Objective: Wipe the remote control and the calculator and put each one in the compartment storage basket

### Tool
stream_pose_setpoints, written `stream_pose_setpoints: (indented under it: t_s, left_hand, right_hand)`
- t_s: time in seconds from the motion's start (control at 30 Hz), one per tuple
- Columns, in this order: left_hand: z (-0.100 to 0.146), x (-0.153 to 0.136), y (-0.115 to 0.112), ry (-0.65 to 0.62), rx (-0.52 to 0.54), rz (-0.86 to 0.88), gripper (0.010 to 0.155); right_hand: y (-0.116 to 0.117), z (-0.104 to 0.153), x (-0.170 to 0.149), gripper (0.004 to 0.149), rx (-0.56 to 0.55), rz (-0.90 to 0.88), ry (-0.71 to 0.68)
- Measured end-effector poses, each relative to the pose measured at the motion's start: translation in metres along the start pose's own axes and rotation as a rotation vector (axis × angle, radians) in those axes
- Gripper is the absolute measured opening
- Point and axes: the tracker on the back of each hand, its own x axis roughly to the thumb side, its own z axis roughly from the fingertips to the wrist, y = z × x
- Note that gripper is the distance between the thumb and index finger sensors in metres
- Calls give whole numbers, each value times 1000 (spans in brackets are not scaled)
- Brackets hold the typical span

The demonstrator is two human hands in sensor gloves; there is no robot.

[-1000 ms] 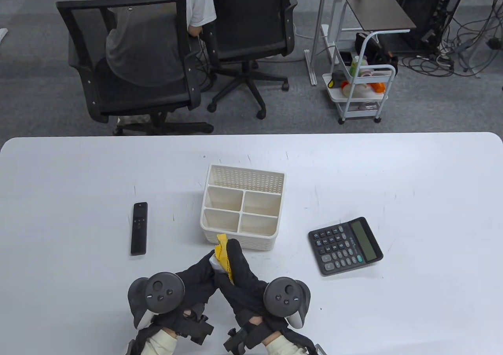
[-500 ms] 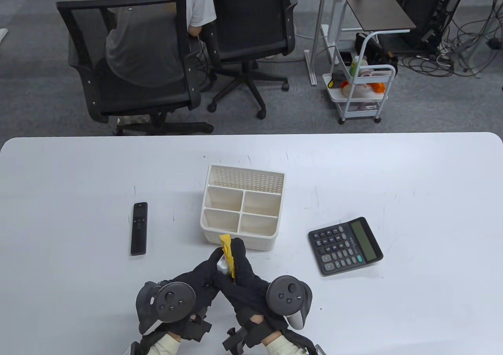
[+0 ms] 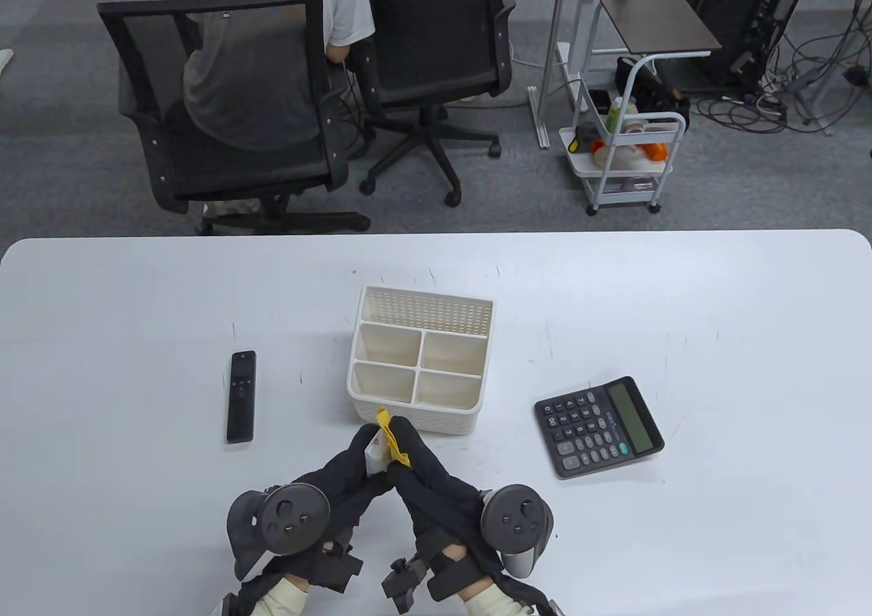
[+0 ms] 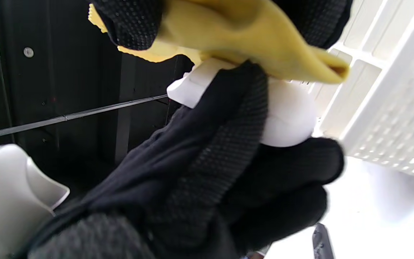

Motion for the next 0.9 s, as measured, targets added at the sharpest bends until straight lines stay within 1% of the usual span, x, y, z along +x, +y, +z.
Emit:
stream_pose_setpoints:
  t_s: [0.1,0.17,0.33,0.4,0.57,0.67,0.77,0.87,0.9]
  left_hand:
    - [0,9,0,-32,16,11,61]
    - [1,9,0,-24,22,16,61]
    - [0,-4,3,52,33,43,61]
    - [0,-9,1,85,-7,19,60]
    - [-2,-4,-4,8,-38,53,60]
    - [-2,2,-2,-17,-16,53,60]
    - [-1,0,-1,17,-7,64,62]
    - [-1,-8,0,70,-1,97,62]
    - [-1,-11,0,81,-17,107,62]
  right_hand:
    - [0,1,-9,54,22,-26,56]
    - [1,3,-12,57,29,-27,66]
    - [5,3,-8,57,71,23,50]
    - [6,3,-2,55,71,13,9]
    - [4,2,0,55,54,-11,-17]
    - [2,2,-9,55,60,-24,28]
    - [5,4,-10,56,71,-22,33]
    - [11,7,-7,56,115,57,10]
    - [13,8,-5,55,126,68,-2]
